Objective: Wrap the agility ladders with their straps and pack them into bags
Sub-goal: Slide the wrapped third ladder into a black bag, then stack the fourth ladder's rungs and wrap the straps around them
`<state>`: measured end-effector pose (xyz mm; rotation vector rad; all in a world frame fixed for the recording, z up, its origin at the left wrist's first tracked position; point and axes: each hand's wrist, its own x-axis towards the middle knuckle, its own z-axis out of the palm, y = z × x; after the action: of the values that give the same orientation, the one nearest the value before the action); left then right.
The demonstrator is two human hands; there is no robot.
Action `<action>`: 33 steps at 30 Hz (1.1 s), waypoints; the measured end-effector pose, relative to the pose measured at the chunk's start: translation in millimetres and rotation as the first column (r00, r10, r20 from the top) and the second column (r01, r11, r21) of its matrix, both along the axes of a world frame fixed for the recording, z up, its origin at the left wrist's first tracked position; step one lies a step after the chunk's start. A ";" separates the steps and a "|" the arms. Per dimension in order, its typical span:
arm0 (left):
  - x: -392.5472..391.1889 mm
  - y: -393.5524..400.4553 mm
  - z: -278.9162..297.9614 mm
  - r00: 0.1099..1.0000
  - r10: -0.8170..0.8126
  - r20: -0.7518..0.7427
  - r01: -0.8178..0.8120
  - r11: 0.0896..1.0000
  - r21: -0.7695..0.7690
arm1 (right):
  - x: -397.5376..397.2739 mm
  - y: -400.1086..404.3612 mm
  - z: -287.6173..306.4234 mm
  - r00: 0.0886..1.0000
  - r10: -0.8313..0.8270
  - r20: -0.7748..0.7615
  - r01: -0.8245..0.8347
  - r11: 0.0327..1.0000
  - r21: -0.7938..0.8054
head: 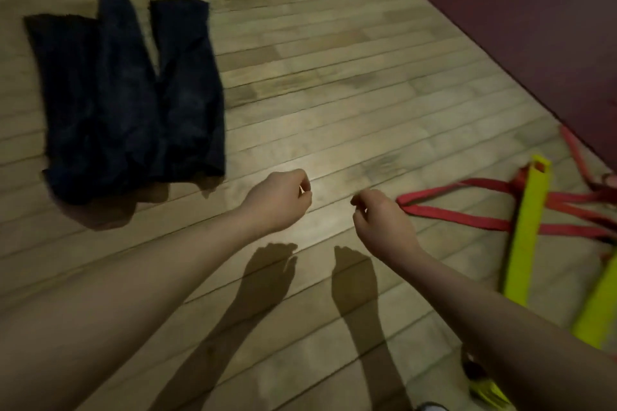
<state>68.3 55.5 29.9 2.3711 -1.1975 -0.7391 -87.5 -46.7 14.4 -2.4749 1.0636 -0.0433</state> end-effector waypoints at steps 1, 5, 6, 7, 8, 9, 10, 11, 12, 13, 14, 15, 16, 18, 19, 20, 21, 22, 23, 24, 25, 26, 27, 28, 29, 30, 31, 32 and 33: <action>-13.0 -16.8 -1.8 0.999 -0.048 -0.010 0.048 0.999 0.019 | -16.3 -11.6 -4.0 0.999 -0.053 0.006 0.053 0.999 -0.001; -65.6 -64.3 -12.3 0.974 -0.223 -0.024 0.224 0.973 0.060 | -78.0 -40.4 -19.2 0.980 -0.196 -0.025 0.195 0.980 -0.036; -73.9 -67.6 -14.9 0.964 -0.265 -0.022 0.266 0.961 0.074 | -86.8 -42.2 -23.4 0.979 -0.199 -0.034 0.197 0.979 -0.052; -88.1 -75.1 -17.9 0.946 -0.323 -0.022 0.324 0.942 0.092 | -101.7 -46.3 -27.4 0.975 -0.217 -0.052 0.214 0.975 -0.066; -107.9 -87.8 -22.7 0.918 -0.397 -0.014 0.396 0.912 0.110 | -122.5 -52.1 -30.3 0.962 -0.262 -0.074 0.256 0.964 -0.076; -121.0 -96.2 -26.8 0.891 -0.453 0.004 0.449 0.885 0.126 | -136.6 -55.3 -34.0 0.953 -0.290 -0.086 0.282 0.955 -0.091; -129.4 -102.4 -30.8 0.867 -0.498 0.024 0.491 0.860 0.140 | -145.6 -56.3 -37.3 0.946 -0.311 -0.092 0.302 0.948 -0.103; -146.0 -116.3 -36.2 0.834 -0.549 0.042 0.538 0.829 0.154 | -163.0 -60.3 -40.3 0.926 -0.363 -0.102 0.353 0.930 -0.104; -158.3 -128.1 -42.0 0.814 -0.578 0.057 0.565 0.810 0.160 | -175.2 -62.4 -42.6 0.904 -0.410 -0.119 0.398 0.910 -0.112; -169.2 -138.4 -46.6 0.799 -0.598 0.064 0.583 0.797 0.159 | -185.1 -64.2 -45.6 0.885 -0.446 -0.135 0.431 0.893 -0.129; -181.5 -149.9 -51.6 0.783 -0.618 0.070 0.605 0.782 0.149 | -196.1 -67.1 -48.6 0.862 -0.484 -0.147 0.465 0.873 -0.147; -196.8 -164.0 -57.3 0.755 -0.650 0.083 0.639 0.758 0.132 | -209.2 -71.2 -53.0 0.834 -0.530 -0.154 0.507 0.846 -0.166; -207.0 -173.3 -61.3 0.726 -0.679 0.112 0.669 0.734 0.112 | -215.7 -73.9 -56.3 0.810 -0.564 -0.158 0.539 0.823 -0.178; -225.3 -191.6 -68.7 0.628 -0.752 0.200 0.752 0.653 0.091 | -224.6 -79.5 -62.4 0.759 -0.624 -0.186 0.603 0.782 -0.160; -232.9 -200.9 -71.3 0.571 -0.783 0.248 0.789 0.606 0.100 | -227.9 -83.1 -66.4 0.729 -0.652 -0.208 0.637 0.757 -0.142; -238.8 -208.8 -74.7 0.523 -0.803 0.287 0.813 0.571 0.114 | -229.4 -86.4 -69.9 0.702 -0.673 -0.231 0.665 0.736 -0.123; -241.9 -213.0 -77.5 0.493 -0.812 0.313 0.827 0.548 0.121 | -228.8 -87.4 -72.2 0.682 -0.686 -0.254 0.687 0.720 -0.096; -246.5 -222.0 -80.9 0.456 -0.824 0.336 0.845 0.519 0.127 | -229.9 -91.3 -74.9 0.660 -0.705 -0.262 0.717 0.694 -0.061; -249.9 -230.3 -83.9 0.413 -0.838 0.357 0.863 0.486 0.140 | -230.0 -94.5 -76.8 0.641 -0.722 -0.260 0.745 0.667 -0.017; -251.6 -235.9 -86.3 0.371 -0.848 0.379 0.876 0.455 0.162 | -229.0 -95.6 -77.9 0.636 -0.732 -0.247 0.758 0.652 0.021; -253.6 -242.1 -88.1 0.324 -0.858 0.400 0.886 0.423 0.189 | -228.1 -97.1 -78.5 0.643 -0.728 -0.236 0.756 0.654 0.042; -254.1 -245.7 -89.2 0.273 -0.867 0.416 0.895 0.387 0.220 | -226.4 -96.3 -79.0 0.660 -0.716 -0.226 0.742 0.669 0.050; -254.2 -250.2 -89.6 0.225 -0.878 0.424 0.902 0.352 0.250 | -225.0 -95.9 -79.8 0.678 -0.704 -0.212 0.727 0.684 0.052; -252.9 -253.9 -89.9 0.184 -0.887 0.424 0.905 0.321 0.278 | -223.1 -95.5 -80.2 0.692 -0.695 -0.197 0.715 0.697 0.051; -250.1 -255.9 -89.0 0.159 -0.891 0.425 0.904 0.304 0.299 | -220.6 -94.6 -80.3 0.705 -0.685 -0.186 0.703 0.710 0.049; -244.8 -256.4 -88.6 0.152 -0.892 0.426 0.901 0.302 0.311 | -217.0 -93.2 -81.9 0.722 -0.668 -0.181 0.685 0.728 0.045; -238.7 -256.3 -86.6 0.154 -0.888 0.433 0.897 0.309 0.316 | -213.4 -92.1 -82.6 0.742 -0.647 -0.179 0.662 0.749 0.038; -231.6 -255.4 -85.9 0.156 -0.881 0.446 0.891 0.320 0.321 | -208.7 -90.7 -83.4 0.767 -0.616 -0.179 0.630 0.776 0.031; -222.3 -252.3 -84.6 0.162 -0.874 0.459 0.884 0.335 0.326 | -201.8 -88.8 -84.3 0.796 -0.578 -0.181 0.591 0.806 0.029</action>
<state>-154.0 -196.7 -54.7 1.6167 -2.9732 -0.2003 -289.3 -135.5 -70.0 -2.0039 1.8330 0.0167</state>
